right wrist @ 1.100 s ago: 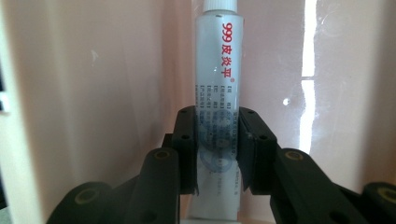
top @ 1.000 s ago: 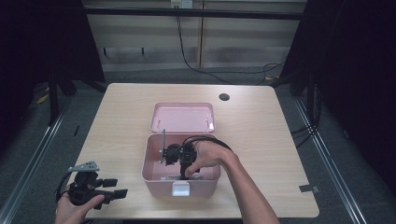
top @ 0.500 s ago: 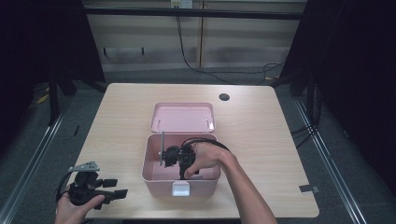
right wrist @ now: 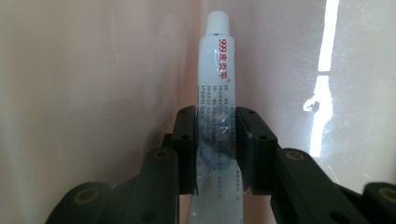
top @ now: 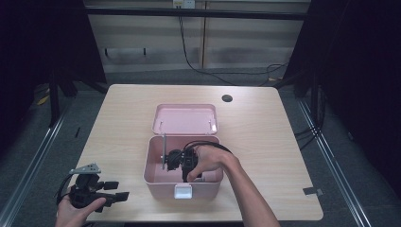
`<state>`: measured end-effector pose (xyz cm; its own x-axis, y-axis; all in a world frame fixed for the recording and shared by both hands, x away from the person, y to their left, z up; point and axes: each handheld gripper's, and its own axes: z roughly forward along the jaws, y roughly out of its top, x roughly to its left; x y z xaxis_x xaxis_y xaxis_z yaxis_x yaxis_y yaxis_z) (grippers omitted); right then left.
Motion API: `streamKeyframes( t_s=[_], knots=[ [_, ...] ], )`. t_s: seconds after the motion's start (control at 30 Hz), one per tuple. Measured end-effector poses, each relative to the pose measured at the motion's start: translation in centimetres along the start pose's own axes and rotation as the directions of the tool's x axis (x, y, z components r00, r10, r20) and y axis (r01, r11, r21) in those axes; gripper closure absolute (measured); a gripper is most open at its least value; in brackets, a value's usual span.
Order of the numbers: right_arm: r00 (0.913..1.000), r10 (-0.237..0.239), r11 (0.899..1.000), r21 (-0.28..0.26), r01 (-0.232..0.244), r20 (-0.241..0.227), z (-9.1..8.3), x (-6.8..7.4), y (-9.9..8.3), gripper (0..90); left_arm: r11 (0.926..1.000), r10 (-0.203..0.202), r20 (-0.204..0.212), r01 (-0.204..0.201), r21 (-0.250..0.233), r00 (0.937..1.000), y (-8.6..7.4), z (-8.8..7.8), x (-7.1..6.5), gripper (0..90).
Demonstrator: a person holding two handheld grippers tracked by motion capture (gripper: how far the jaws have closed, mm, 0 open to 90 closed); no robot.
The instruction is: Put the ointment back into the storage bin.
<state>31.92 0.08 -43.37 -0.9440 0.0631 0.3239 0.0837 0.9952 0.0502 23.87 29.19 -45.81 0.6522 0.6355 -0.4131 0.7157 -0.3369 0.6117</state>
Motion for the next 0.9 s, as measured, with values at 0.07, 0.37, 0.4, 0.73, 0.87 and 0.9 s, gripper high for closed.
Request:
streamKeyframes(
  t_s=[0.07, 0.37, 0.4, 0.73, 0.87, 0.9],
  knots=[
    [1.0000, 0.001, 1.000, -0.004, -0.001, 0.001, 0.1, 0.0, -0.1, 70.7, 1.0000, 0.000, -0.001, 0.000, -0.001, 1.0000, 0.0, 0.0, 0.0, 27.1],
    [1.0000, -0.003, 1.000, -0.013, 0.003, 0.009, -0.4, 0.2, -0.2, 70.3, 1.0000, -0.002, 0.003, 0.002, -0.002, 1.0000, 0.0, 0.0, 0.0, 27.2],
    [1.0000, -0.003, 1.000, -0.013, 0.003, 0.009, -0.4, 0.2, -0.2, 70.3, 1.0000, -0.002, 0.003, 0.002, -0.002, 1.0000, 0.0, 0.0, 0.0, 27.1],
    [0.9998, 0.005, 1.000, -0.031, -0.004, 0.018, -1.2, 0.6, -0.6, 70.3, 1.0000, 0.002, 0.004, -0.002, 0.000, 1.0000, 0.0, 0.0, 0.0, 27.1],
    [0.9995, 0.012, 0.999, -0.043, -0.011, 0.030, -1.7, 0.8, -0.9, 70.3, 1.0000, 0.002, 0.003, -0.002, 0.000, 1.0000, 0.0, 0.0, 0.0, 27.1],
    [0.9994, 0.008, 0.998, -0.055, -0.006, 0.033, -1.8, 0.8, -1.0, 70.3, 1.0000, 0.002, 0.004, -0.002, 0.000, 1.0000, 0.0, 0.0, 0.0, 27.1]
  ],
)
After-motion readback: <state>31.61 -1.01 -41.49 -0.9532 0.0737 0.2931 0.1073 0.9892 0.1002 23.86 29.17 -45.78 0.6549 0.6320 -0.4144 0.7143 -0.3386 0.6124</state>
